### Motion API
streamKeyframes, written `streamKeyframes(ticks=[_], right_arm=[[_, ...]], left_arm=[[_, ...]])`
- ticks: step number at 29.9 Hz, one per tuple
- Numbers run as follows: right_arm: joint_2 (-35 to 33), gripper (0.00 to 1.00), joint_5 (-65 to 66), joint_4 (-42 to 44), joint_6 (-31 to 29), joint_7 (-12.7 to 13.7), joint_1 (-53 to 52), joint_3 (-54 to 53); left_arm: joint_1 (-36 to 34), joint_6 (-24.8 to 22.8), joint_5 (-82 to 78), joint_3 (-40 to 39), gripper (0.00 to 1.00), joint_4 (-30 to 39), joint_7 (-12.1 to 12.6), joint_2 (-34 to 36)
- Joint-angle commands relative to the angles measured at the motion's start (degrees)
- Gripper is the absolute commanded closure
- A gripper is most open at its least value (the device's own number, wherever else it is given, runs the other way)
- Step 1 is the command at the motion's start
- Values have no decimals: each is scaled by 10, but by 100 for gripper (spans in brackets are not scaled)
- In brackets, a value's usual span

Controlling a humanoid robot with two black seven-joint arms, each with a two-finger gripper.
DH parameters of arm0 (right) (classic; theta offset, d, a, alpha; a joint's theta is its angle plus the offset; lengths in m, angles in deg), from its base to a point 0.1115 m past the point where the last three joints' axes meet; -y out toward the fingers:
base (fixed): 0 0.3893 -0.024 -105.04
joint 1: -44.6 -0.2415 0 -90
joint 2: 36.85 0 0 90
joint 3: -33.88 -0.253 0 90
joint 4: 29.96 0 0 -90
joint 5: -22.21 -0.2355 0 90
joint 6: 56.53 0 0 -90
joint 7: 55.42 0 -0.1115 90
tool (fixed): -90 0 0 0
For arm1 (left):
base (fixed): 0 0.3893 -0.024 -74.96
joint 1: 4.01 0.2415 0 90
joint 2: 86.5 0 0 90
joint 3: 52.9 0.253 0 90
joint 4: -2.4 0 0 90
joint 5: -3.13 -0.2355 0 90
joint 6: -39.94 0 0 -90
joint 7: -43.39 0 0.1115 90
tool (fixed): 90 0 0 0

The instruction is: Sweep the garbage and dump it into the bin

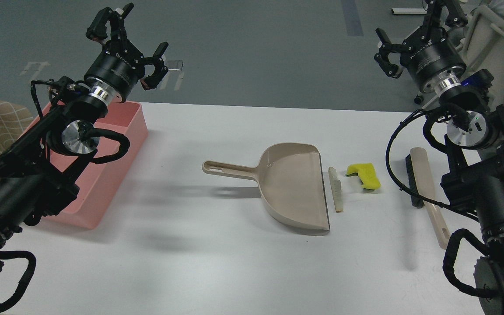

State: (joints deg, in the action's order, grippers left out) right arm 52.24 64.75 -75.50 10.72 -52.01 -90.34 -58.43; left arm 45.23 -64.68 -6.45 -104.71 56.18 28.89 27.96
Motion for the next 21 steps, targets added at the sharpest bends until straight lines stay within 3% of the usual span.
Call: streamKeyframes(ticks=[1, 21], right_arm=[[0, 0, 0, 1, 0, -1, -1, 7], [-10, 0, -3, 0, 2, 0, 12, 5]], left_arm=[[-7, 1, 0, 4, 2, -2, 0, 1], [-23, -3, 0, 2, 2, -13, -2, -2]])
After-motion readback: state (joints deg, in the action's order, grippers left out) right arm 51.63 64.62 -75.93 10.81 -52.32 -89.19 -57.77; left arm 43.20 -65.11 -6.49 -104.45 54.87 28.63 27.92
